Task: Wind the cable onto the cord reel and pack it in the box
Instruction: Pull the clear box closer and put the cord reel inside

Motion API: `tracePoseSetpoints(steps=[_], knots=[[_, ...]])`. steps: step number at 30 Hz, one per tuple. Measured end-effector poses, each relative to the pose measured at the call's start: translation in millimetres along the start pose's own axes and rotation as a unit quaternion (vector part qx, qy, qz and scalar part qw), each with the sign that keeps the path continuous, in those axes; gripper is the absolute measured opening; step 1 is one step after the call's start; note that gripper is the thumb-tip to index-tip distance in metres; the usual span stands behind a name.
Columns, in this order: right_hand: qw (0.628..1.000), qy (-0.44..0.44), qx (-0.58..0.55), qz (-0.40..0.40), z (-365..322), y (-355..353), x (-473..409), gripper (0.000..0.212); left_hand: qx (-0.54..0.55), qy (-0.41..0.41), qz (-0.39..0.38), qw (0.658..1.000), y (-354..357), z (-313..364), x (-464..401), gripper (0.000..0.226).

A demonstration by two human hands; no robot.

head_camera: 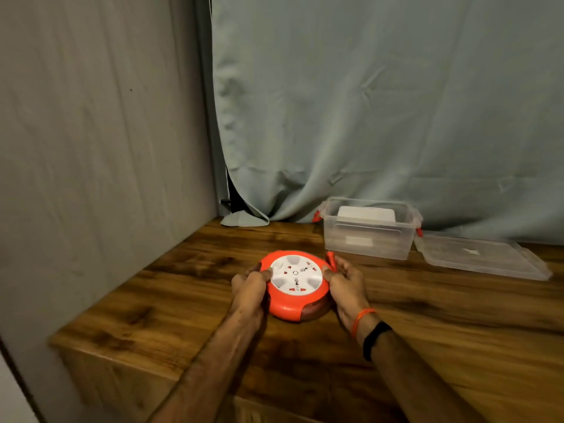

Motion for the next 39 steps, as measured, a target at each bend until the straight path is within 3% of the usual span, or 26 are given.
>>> tracePoseSetpoints(steps=[2,11,17,21,29,33,39], knots=[[1.0,0.002,0.012,-0.011,4.9,12.8,0.9,0.049,-0.007,0.013,0.013,1.0,-6.8,4.9,-10.2,0.024],[0.989,0.009,0.145,-0.016,18.6,34.8,0.4,0.054,-0.139,0.076,0.04,0.987,-26.5,15.4,-34.6,0.028],[0.948,-0.054,0.313,0.003,3.3,31.6,0.6,0.05,-0.397,0.176,0.038,0.9,-24.8,42.3,-39.8,0.048],[0.941,-0.077,0.328,-0.01,3.2,30.7,2.2,0.048,-0.481,0.231,0.056,0.844,-24.5,50.1,-35.9,0.048],[0.944,-0.053,0.322,-0.04,1.5,22.1,1.1,0.048,-0.484,0.222,0.016,0.846,-25.4,48.3,-25.0,0.054],[0.96,-0.03,0.277,-0.015,-11.2,6.2,-2.6,0.058,-0.492,0.272,0.009,0.827,-10.1,66.8,-5.2,0.048],[0.959,-0.066,0.274,0.011,-59.5,-29.7,-17.7,0.047,-0.378,0.273,-0.068,0.882,45.7,76.5,22.7,0.056]])
Point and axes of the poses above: each hand's wrist, its own x-axis away from the middle knuckle, its own y-axis out of the palm, z = x × y, the point moved 9 cm from there along -x, towards the middle knuckle, and after that the axes turned 12 degrees about z, right-handed, at the moved point
